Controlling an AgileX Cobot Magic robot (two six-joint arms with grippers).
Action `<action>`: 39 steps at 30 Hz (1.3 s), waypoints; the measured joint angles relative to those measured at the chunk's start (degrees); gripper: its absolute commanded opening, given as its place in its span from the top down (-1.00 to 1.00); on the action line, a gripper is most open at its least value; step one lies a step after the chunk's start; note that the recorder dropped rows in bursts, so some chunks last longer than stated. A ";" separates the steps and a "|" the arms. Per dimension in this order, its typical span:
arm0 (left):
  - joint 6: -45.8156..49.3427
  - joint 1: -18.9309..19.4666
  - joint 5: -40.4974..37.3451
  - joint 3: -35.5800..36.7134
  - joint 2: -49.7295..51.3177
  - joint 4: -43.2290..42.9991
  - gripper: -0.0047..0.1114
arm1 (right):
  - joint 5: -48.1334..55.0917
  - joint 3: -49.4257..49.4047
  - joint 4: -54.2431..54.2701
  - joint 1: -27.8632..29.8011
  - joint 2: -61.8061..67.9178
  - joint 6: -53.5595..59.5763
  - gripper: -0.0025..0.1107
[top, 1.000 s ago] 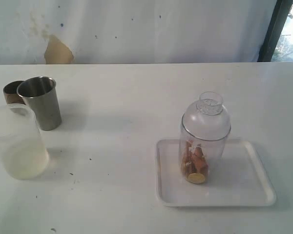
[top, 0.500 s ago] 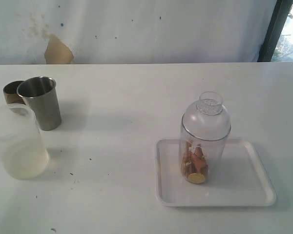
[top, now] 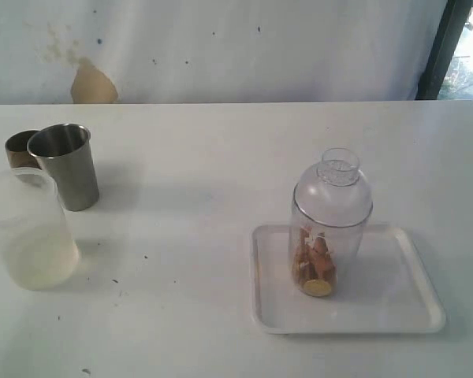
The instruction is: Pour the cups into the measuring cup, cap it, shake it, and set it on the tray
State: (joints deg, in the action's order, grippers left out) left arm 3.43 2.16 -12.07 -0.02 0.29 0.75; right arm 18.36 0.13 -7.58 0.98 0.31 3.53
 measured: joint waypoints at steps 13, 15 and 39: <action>0.00 0.00 0.00 0.00 0.00 0.00 0.92 | 0.00 0.00 1.01 0.00 0.00 -3.53 0.96; 0.00 0.00 0.00 0.00 0.00 0.00 0.92 | 0.00 0.00 1.13 0.00 0.00 -4.23 0.96; 0.00 0.00 0.00 0.00 0.00 0.00 0.92 | 0.10 0.00 1.25 2.95 0.00 -5.47 0.96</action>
State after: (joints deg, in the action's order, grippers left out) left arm 3.43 2.16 -12.07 -0.02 0.29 0.75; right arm 18.47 0.13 -6.33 3.93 0.31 -1.95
